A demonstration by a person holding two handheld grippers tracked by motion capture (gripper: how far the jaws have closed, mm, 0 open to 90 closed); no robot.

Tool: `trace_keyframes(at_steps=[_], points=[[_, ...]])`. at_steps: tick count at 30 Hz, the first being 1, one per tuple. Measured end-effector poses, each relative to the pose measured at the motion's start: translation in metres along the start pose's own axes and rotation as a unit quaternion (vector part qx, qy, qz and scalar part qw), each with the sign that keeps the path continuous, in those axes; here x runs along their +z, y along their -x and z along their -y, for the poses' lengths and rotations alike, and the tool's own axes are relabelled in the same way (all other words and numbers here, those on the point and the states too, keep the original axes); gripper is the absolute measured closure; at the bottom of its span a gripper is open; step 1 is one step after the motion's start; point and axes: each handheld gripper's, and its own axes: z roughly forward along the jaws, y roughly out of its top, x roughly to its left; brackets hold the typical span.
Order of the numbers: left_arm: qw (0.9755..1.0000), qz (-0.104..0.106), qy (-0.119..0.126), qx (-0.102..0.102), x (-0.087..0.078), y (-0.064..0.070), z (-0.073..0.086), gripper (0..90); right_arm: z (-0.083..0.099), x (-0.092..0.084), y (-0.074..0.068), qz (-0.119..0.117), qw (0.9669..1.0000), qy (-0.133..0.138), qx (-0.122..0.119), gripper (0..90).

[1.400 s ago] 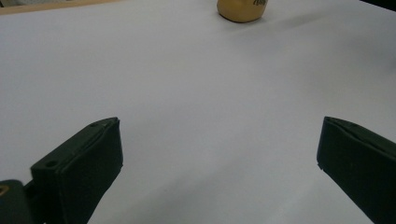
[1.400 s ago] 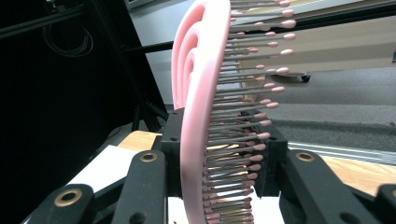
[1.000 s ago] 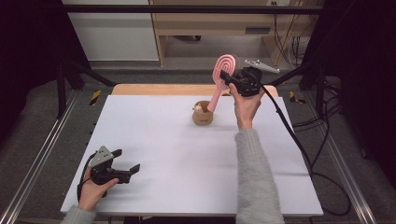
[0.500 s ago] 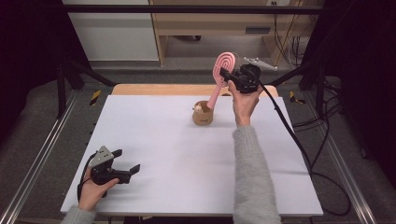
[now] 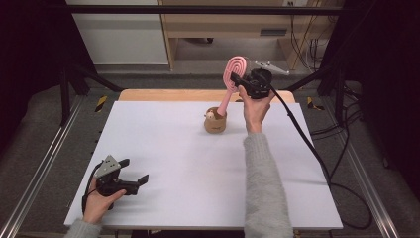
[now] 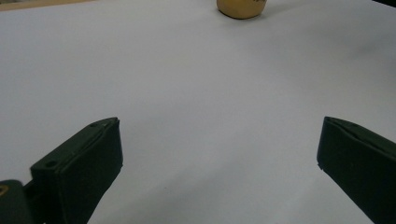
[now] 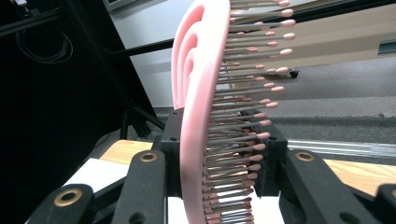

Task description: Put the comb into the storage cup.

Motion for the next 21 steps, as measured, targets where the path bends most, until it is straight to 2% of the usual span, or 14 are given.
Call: trace_keyframes(at_steps=[21], points=[[1.0, 0.0, 0.0, 0.001, 0.0, 0.0, 0.0, 0.1, 0.015, 0.016, 0.0, 0.014, 0.9998, -0.015, 0.001, 64.2]])
